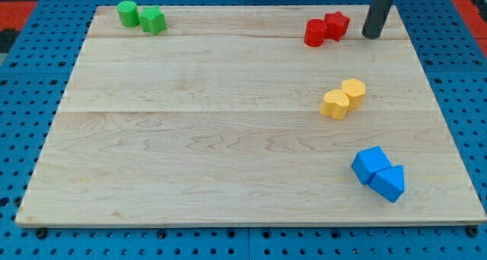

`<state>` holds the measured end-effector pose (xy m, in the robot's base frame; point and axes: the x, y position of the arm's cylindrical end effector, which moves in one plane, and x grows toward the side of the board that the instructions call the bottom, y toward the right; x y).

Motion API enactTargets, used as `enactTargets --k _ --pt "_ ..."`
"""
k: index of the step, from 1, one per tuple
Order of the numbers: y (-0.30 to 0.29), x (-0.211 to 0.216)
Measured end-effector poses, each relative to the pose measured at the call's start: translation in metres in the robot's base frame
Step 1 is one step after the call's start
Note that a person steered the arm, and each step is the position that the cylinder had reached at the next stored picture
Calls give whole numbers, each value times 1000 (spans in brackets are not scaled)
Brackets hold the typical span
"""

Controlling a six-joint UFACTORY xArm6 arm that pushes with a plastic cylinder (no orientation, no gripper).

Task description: Point your arm at the bottom right corner

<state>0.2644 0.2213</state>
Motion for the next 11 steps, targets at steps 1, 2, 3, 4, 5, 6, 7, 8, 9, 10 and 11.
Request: enactTargets --k 1,2,3,4,5,6,7,8,9,10,11 --pt "0 -2" --pt "3 23" --pt "3 65" --pt "-3 88" --pt "-2 92" --pt "10 155" --pt "10 197" --pt "55 258" --pt "58 320" --pt "-12 347" --pt "-89 323"
